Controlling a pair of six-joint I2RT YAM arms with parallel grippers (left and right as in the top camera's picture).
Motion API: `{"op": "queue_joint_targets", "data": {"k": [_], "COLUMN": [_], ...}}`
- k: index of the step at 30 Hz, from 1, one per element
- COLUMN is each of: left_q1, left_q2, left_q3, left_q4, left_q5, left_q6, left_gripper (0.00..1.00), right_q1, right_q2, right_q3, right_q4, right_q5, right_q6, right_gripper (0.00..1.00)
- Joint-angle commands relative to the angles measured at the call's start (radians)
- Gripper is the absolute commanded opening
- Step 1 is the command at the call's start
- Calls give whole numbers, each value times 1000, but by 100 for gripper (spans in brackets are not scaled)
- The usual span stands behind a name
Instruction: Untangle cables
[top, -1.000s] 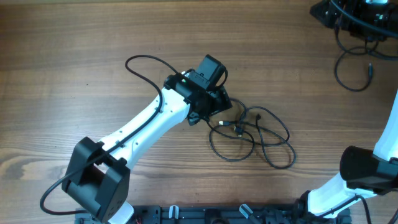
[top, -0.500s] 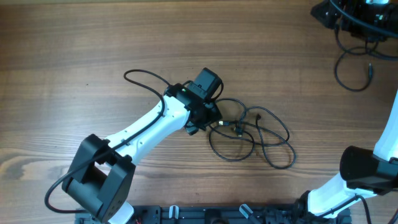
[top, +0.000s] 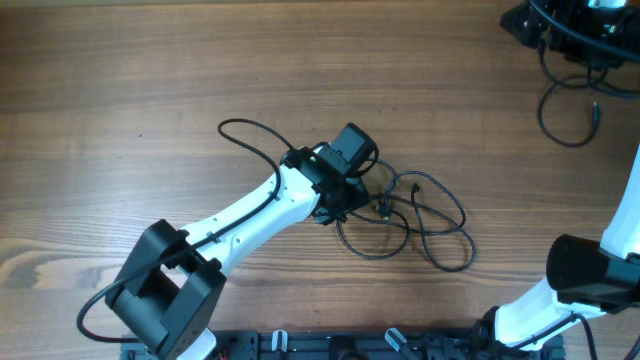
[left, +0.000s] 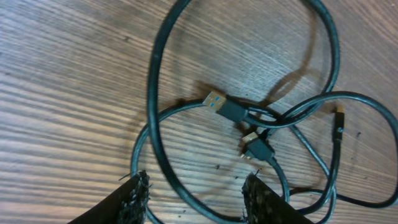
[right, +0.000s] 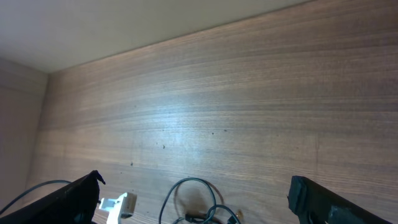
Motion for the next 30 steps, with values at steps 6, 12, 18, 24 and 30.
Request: {"op": "queue_joint_targets", "data": {"k": [6, 12, 18, 24, 30], "left_q1": [-31, -32, -26, 15, -37], "left_q2": [20, 24, 23, 23, 26], "left_q3": [-42, -44, -45, -43, -49], "left_q4": [55, 50, 36, 27, 35], "left_q5": [-14, -14, -90, -64, -66], "left_q6": [-59, -58, -47, 57, 27], "left_gripper": [43, 33, 59, 59, 56], "right_q1": [2, 2, 2, 2, 2], "right_q2": [10, 10, 10, 27, 29], "right_q3": [-5, -5, -11, -11, -11], "right_q4": [0, -1, 4, 2, 3], "right_q5": [10, 10, 18, 18, 17], "right_q6": [-17, -21, -24, -25, -24], "right_gripper": [100, 100, 100, 100, 100]}}
